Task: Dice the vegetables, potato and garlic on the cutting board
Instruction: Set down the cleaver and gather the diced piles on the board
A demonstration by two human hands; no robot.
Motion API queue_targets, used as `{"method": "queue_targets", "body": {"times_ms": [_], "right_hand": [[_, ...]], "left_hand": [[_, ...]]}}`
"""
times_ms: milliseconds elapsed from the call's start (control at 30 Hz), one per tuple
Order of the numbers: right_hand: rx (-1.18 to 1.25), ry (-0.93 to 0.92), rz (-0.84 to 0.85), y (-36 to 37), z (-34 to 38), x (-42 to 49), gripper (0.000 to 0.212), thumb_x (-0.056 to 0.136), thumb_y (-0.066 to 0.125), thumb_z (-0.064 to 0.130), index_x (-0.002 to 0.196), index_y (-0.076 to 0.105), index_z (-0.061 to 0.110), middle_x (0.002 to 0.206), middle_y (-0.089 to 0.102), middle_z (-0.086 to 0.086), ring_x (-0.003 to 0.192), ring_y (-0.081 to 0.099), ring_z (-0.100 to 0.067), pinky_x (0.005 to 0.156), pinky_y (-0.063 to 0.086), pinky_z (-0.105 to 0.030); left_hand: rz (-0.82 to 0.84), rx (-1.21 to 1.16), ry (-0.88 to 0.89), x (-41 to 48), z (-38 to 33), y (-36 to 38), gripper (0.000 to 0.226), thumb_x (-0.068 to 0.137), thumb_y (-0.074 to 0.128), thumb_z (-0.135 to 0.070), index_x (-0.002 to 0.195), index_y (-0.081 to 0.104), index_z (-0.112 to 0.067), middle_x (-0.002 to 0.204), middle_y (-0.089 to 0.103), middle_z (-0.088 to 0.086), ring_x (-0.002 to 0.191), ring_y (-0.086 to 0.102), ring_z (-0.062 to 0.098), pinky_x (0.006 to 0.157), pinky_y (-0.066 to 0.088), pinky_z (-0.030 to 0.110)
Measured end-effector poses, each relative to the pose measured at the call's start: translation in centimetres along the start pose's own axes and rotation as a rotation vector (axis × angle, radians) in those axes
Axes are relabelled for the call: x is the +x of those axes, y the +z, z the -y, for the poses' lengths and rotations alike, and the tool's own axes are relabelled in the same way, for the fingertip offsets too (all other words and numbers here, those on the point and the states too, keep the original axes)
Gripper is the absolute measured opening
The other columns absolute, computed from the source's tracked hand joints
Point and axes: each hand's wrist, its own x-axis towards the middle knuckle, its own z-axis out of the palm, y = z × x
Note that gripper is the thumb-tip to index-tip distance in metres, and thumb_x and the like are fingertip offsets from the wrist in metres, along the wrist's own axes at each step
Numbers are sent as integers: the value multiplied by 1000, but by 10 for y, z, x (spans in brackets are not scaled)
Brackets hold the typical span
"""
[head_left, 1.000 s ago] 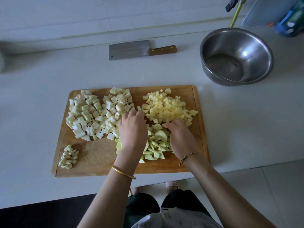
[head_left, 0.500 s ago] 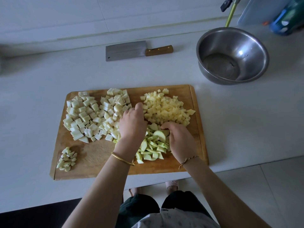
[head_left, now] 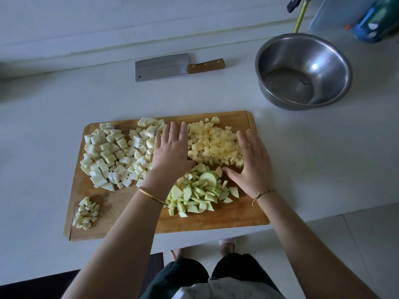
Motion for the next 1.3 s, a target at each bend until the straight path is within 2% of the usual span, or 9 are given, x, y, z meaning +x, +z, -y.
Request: {"method": "queue_targets", "body": {"times_ms": [133, 233, 400, 533, 667, 867, 1000, 1200, 1300], "right_hand": [[-53, -89, -2, 7, 1, 10, 94, 79, 43, 71, 149, 23, 12, 151, 32, -20, 140, 31, -37, 113, 29, -49], [-56, -155, 36, 11, 5, 19, 100, 80, 33, 78, 149, 20, 8, 152, 29, -23, 141, 27, -38, 114, 28, -50], [-26, -200, 84, 14, 7, 38, 103, 73, 41, 76, 148, 19, 10, 150, 31, -25, 139, 30, -40, 113, 31, -47], [-3, -254, 128, 15, 4, 48, 94, 75, 40, 74, 147, 19, 18, 151, 31, -22, 140, 29, -38, 114, 30, -47], [-5, -273, 121, 16, 1, 57, 93, 72, 52, 68, 146, 25, 19, 149, 34, -21, 139, 32, -38, 113, 28, -43], [-30, -263, 151, 13, 0, 73, 94, 68, 53, 68, 145, 30, 18, 148, 35, -20, 138, 34, -35, 111, 27, -39], [-4, -227, 165, 10, 1, 78, 98, 67, 55, 67, 147, 30, 17, 149, 34, -19, 139, 32, -33, 112, 28, -40], [81, -278, 138, 4, 1, 69, 101, 65, 61, 66, 146, 23, 19, 150, 33, -19, 140, 30, -35, 114, 24, -43], [105, -297, 95, 1, 4, 61, 94, 71, 62, 61, 146, 23, 21, 151, 33, -16, 141, 28, -33, 114, 26, -48]], "left_hand": [[13, 26, 16, 4, 2, -3, 107, 85, 64, -47, 150, -14, -14, 160, -7, 11, 147, -6, 28, 120, -2, 41], [4, 36, 8, 6, -3, -6, 107, 83, 67, -46, 151, -9, -14, 159, -1, 10, 146, 3, 30, 117, 5, 42], [-5, 93, 36, 12, -5, -8, 107, 79, 70, -49, 151, 0, -13, 152, 18, 8, 139, 21, 29, 114, 17, 44], [27, 102, 59, 17, -4, -10, 106, 78, 70, -49, 151, 2, -12, 149, 22, 10, 137, 27, 28, 114, 17, 44], [32, 51, 83, 22, -7, -10, 105, 77, 74, -43, 151, 6, -11, 146, 25, 11, 135, 31, 28, 114, 18, 43], [49, -102, 73, 26, -15, -13, 76, 75, 79, -28, 132, 32, -8, 133, 33, 13, 119, 45, 29, 105, 34, 40], [27, -178, 53, 27, -20, -15, 63, 76, 79, -23, 122, 39, -7, 128, 35, 12, 111, 48, 29, 97, 39, 37], [65, -332, 57, 21, 0, -22, 82, 77, 78, -16, 142, 28, -12, 139, 33, 10, 115, 49, 25, 96, 43, 34], [-4, -353, 22, 17, 9, -24, 68, 80, 75, -13, 137, 37, -11, 131, 39, 9, 104, 55, 26, 89, 50, 38]]}}
